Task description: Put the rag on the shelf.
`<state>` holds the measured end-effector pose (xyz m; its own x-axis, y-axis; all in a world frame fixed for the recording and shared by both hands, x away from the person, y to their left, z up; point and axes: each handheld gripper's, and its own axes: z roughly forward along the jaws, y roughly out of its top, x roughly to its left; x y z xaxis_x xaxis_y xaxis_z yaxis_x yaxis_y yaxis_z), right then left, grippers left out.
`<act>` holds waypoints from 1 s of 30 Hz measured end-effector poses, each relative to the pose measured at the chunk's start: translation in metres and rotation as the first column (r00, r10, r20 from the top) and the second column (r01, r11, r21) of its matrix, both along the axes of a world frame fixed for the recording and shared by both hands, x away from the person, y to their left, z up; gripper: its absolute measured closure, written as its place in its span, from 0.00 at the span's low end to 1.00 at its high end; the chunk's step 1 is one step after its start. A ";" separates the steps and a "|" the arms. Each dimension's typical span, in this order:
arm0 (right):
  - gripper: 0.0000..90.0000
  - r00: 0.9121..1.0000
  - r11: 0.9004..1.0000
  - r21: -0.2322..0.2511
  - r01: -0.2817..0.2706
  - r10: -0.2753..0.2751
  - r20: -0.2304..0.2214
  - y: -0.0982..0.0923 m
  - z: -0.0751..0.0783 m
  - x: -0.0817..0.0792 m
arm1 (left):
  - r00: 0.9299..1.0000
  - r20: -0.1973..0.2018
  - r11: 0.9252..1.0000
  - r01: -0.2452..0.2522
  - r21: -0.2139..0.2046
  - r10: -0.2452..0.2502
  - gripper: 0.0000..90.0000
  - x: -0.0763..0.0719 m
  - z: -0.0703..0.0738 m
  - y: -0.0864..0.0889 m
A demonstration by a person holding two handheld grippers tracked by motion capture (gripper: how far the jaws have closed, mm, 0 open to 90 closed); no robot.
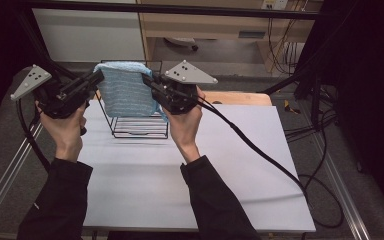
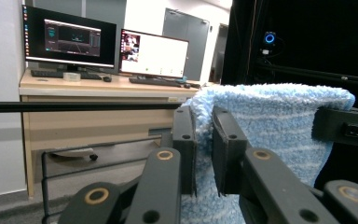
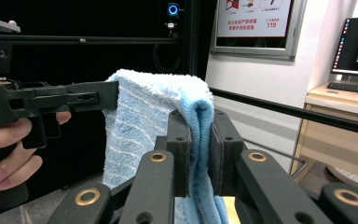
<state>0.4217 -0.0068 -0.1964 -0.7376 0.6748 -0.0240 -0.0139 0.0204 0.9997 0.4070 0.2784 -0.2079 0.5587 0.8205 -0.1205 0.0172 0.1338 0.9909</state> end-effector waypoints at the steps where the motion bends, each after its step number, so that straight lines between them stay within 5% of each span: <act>1: 0.90 1.000 1.000 0.000 0.001 -0.001 0.000 0.001 0.002 0.001 | 1.000 0.004 1.000 -0.004 -0.001 0.004 0.90 0.001 0.002 0.001; 30: 0.90 0.998 0.999 0.041 0.018 -0.021 0.057 0.020 0.048 0.036 | 0.998 0.050 0.998 -0.041 -0.046 0.044 0.90 0.030 0.046 0.012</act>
